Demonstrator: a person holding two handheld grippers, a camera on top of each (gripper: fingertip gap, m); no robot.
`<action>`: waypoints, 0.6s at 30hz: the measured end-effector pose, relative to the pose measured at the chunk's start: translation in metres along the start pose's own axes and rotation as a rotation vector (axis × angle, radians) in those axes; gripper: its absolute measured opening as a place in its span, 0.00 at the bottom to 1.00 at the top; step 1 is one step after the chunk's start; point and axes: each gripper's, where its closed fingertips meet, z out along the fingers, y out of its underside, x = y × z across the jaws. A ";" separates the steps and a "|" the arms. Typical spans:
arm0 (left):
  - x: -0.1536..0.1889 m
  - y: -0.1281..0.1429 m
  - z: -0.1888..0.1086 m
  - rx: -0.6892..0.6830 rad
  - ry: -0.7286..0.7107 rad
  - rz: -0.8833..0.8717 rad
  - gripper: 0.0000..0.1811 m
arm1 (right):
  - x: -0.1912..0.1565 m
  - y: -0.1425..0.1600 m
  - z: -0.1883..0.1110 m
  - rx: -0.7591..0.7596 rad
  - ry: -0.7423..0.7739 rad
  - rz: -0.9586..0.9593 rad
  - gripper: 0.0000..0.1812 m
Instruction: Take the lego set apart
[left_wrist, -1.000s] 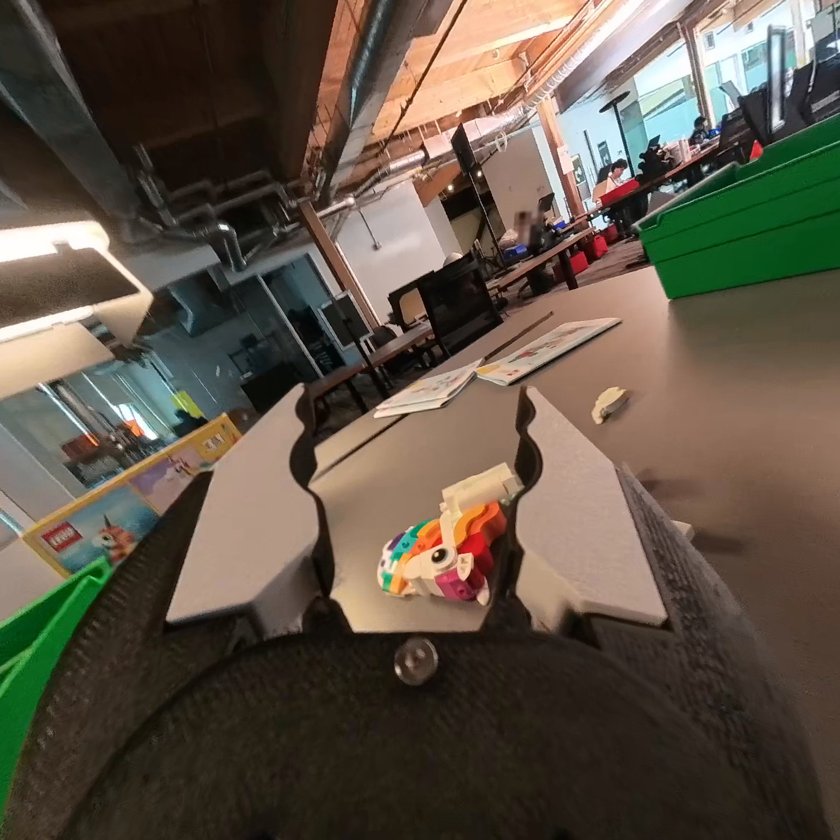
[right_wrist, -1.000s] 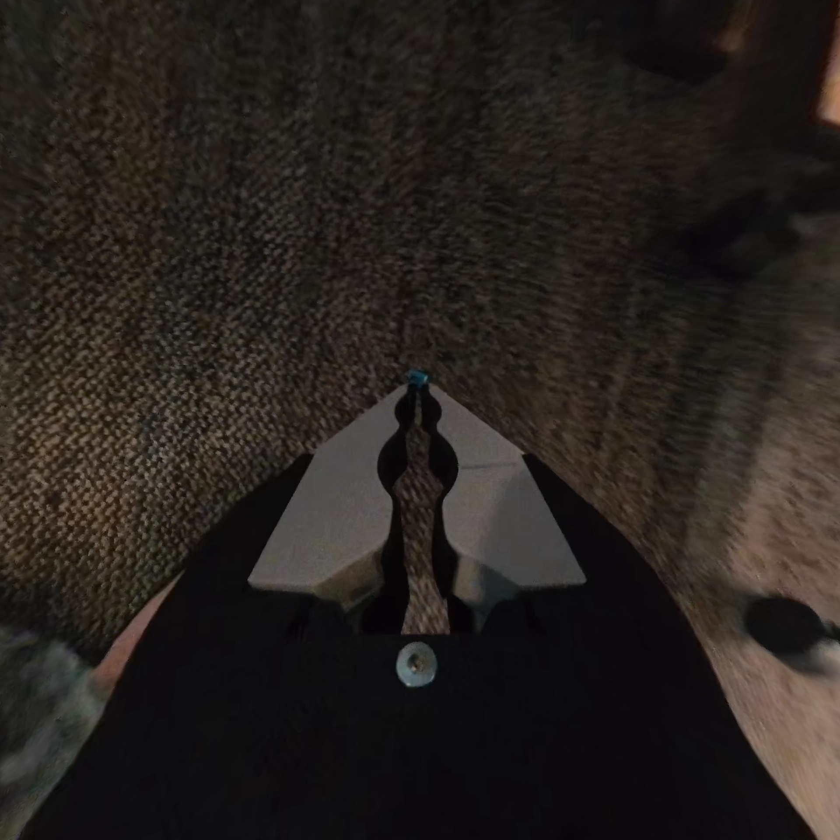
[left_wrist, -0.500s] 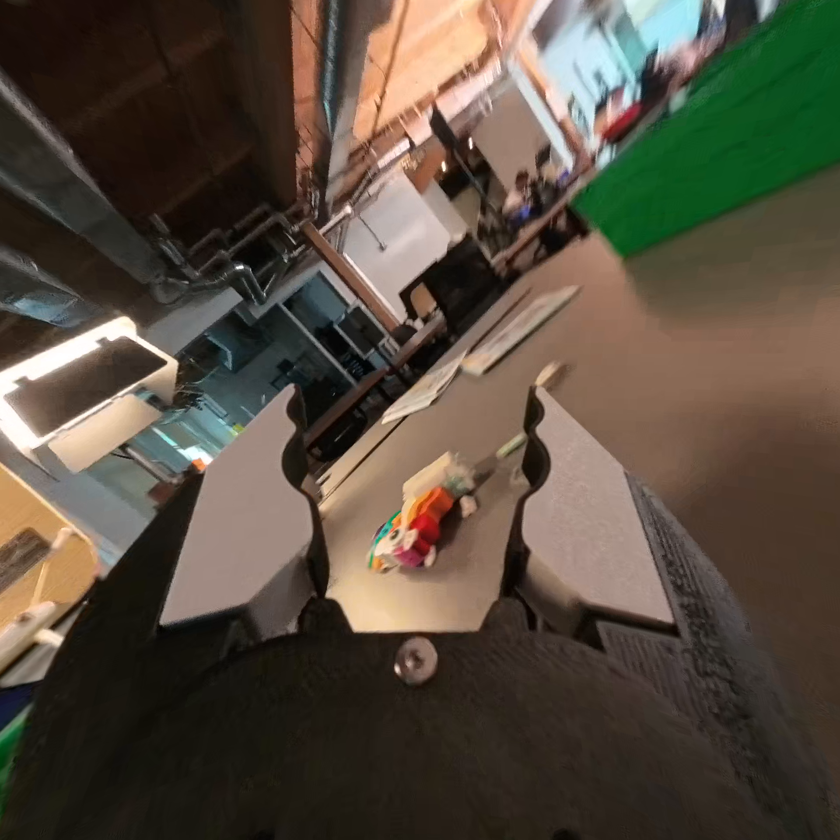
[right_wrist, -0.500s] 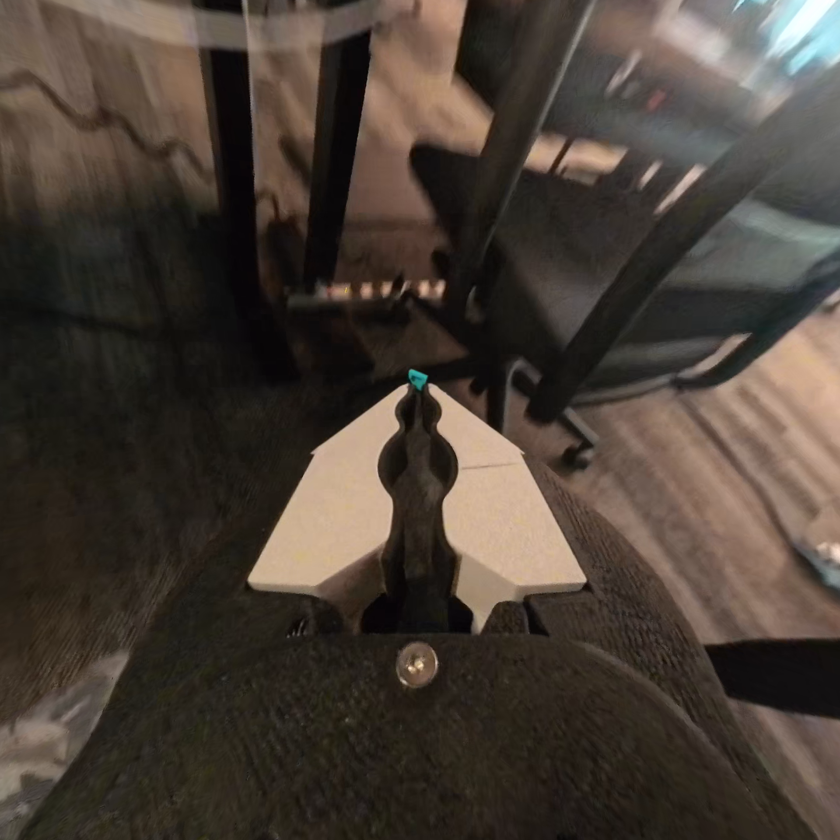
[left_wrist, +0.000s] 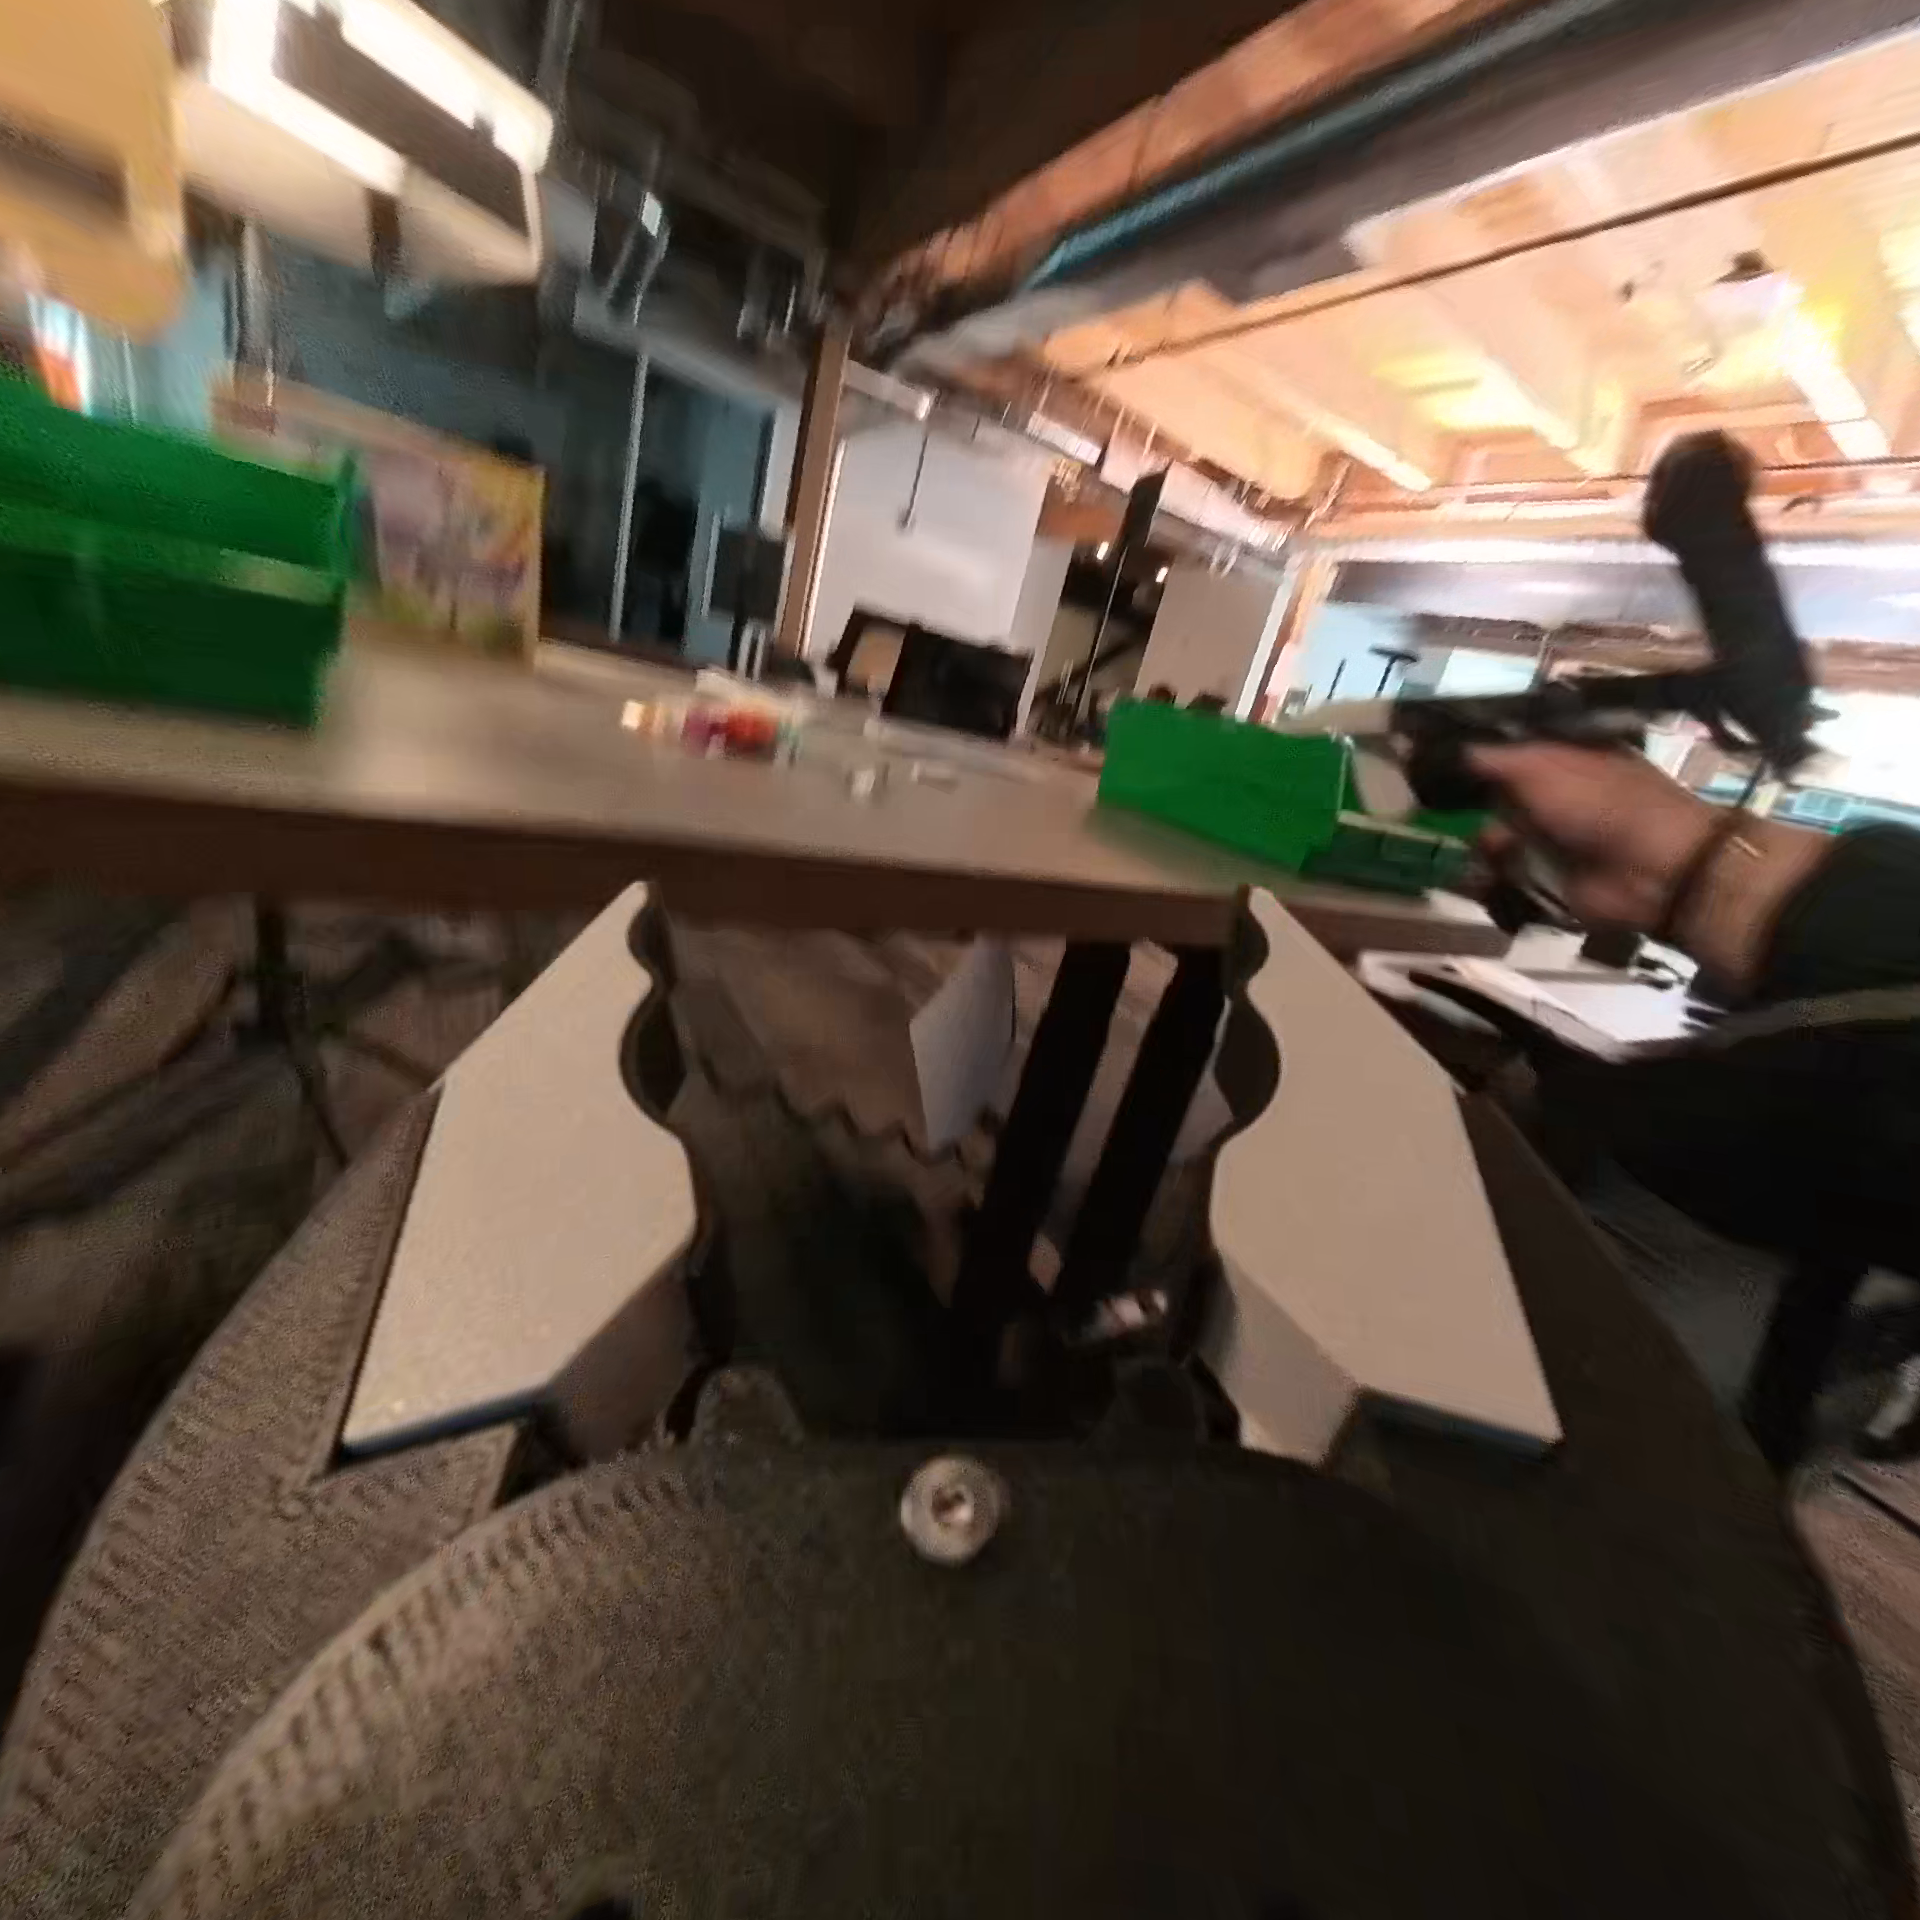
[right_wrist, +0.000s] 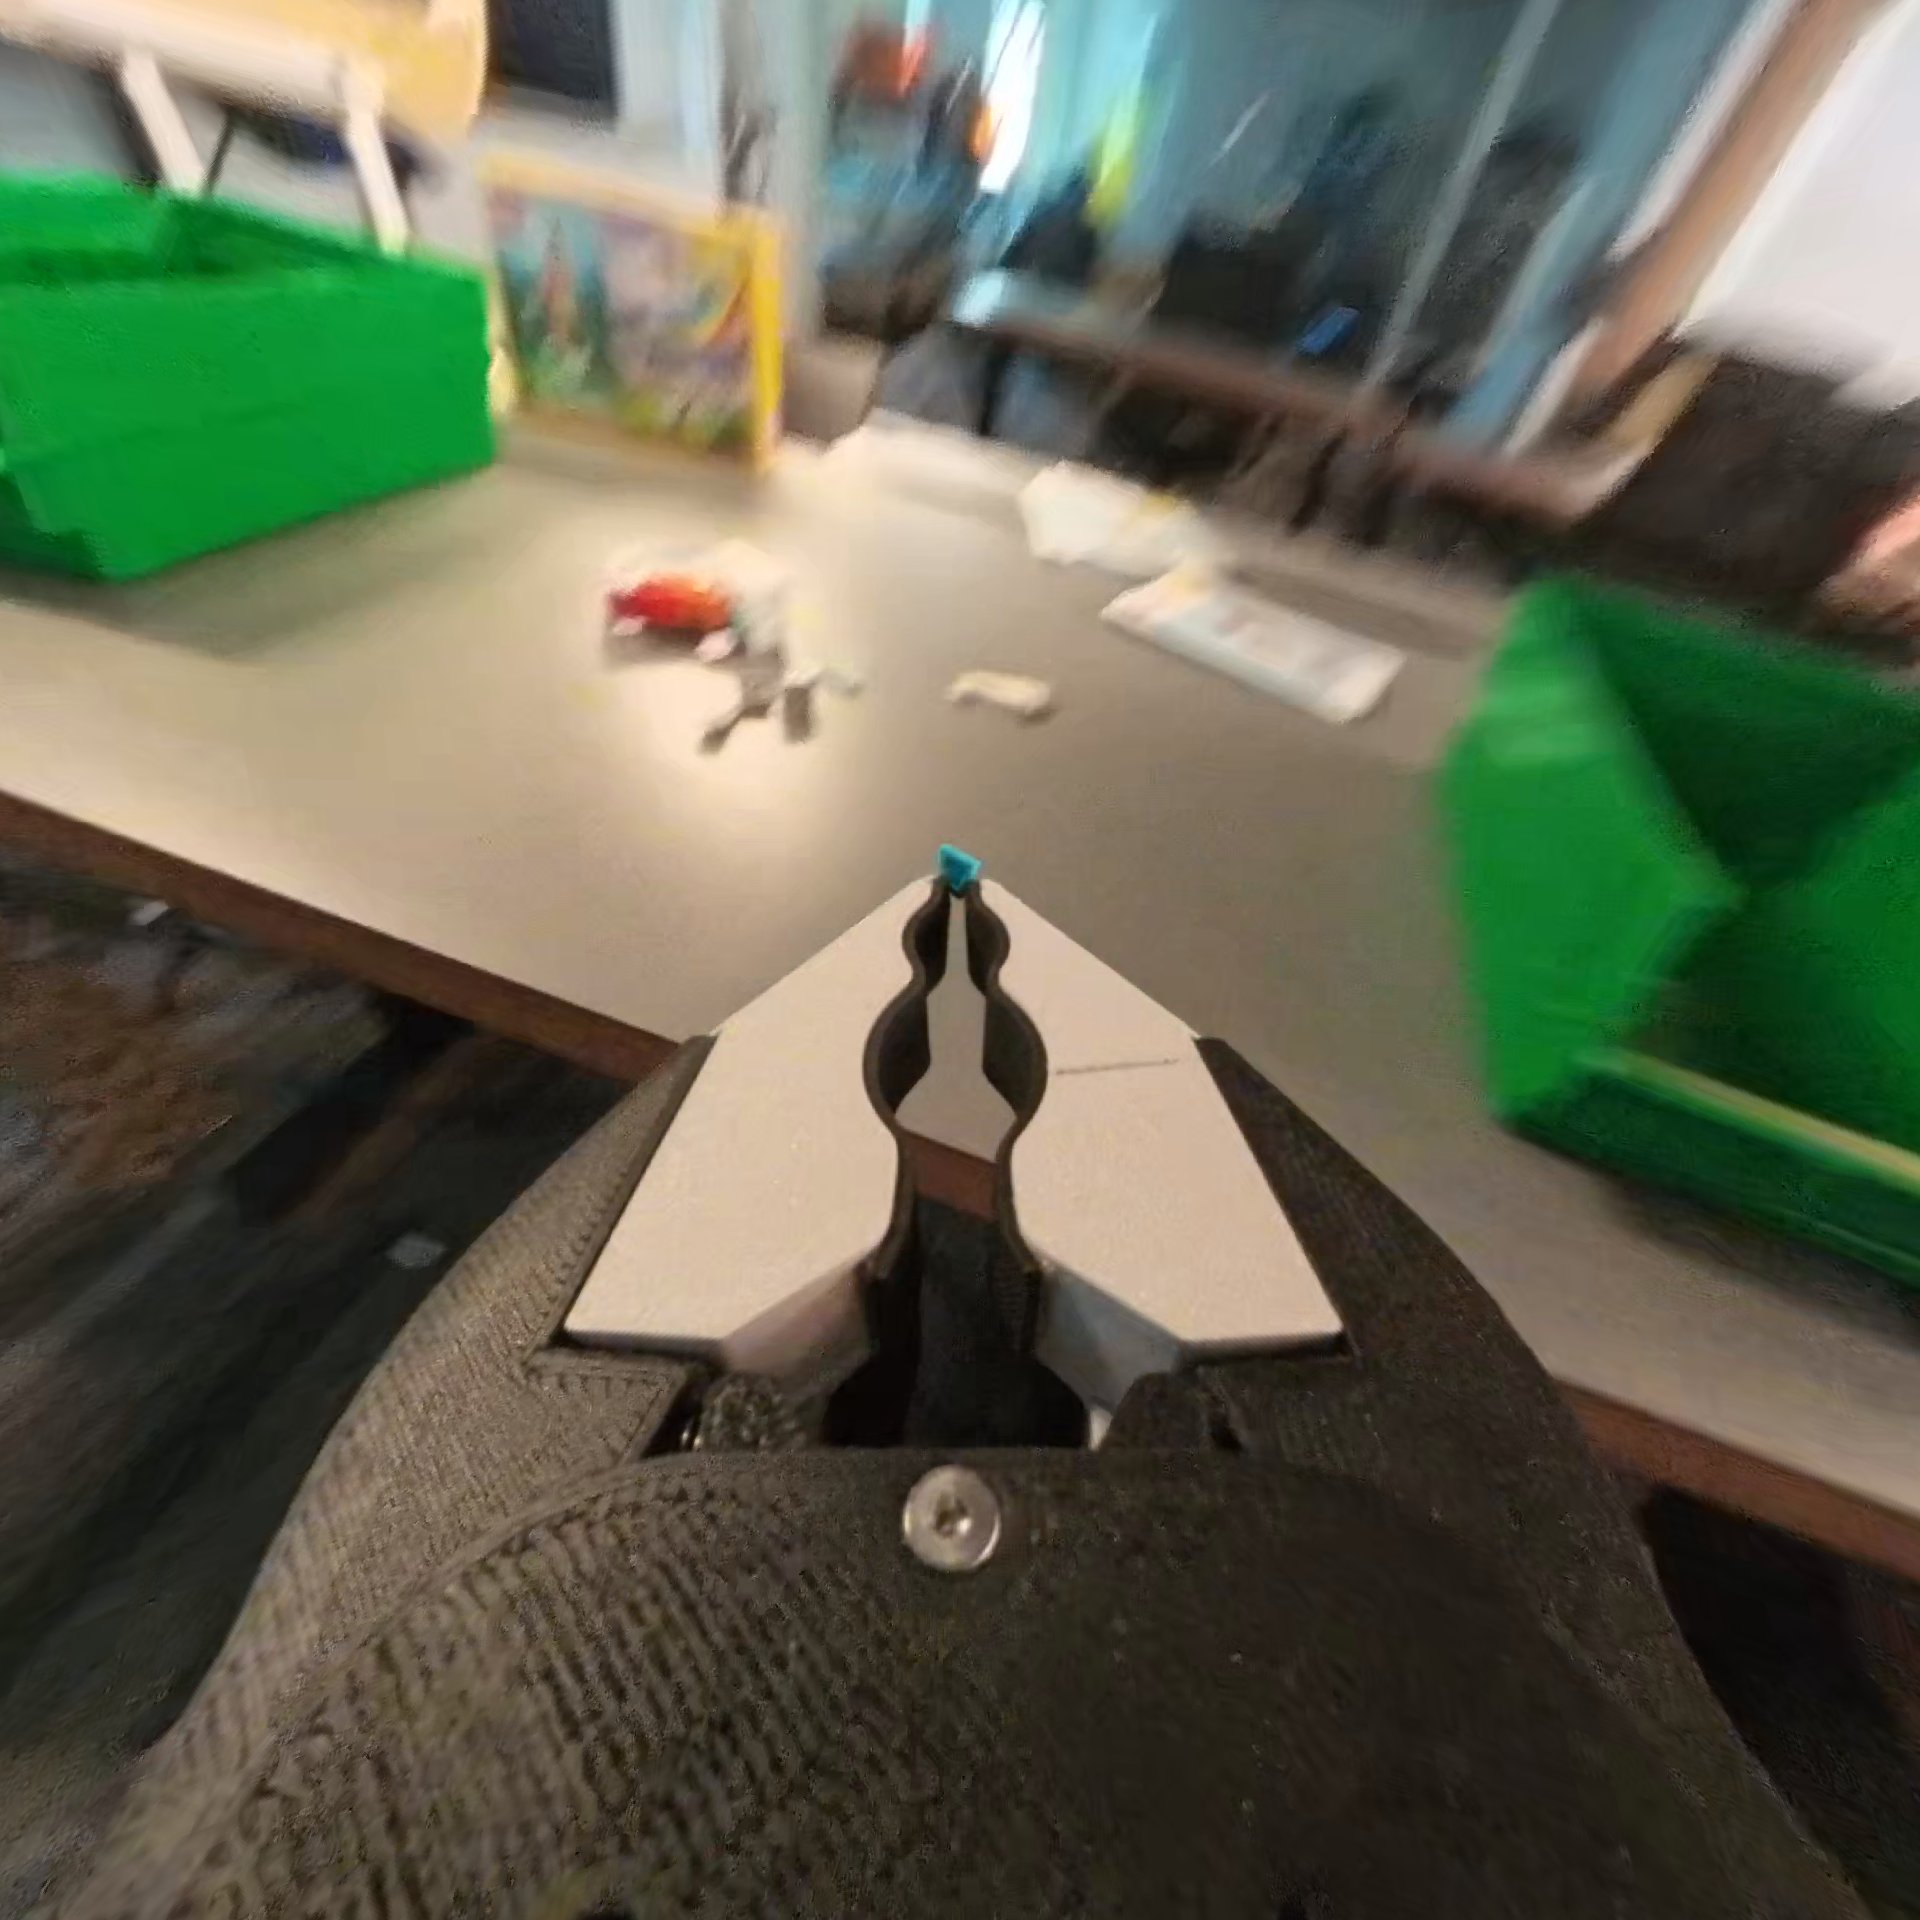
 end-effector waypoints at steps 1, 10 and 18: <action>-0.007 0.010 -0.015 -0.039 -0.018 -0.037 0.60 | -0.003 0.002 0.026 -0.048 -0.019 0.025 0.01; -0.075 -0.018 -0.113 -0.076 -0.213 0.055 0.61 | -0.039 0.023 0.123 -0.473 -0.117 -0.091 0.01; -0.090 0.008 -0.150 -0.189 -0.252 0.095 0.62 | -0.045 0.048 0.135 -0.680 -0.145 0.006 0.20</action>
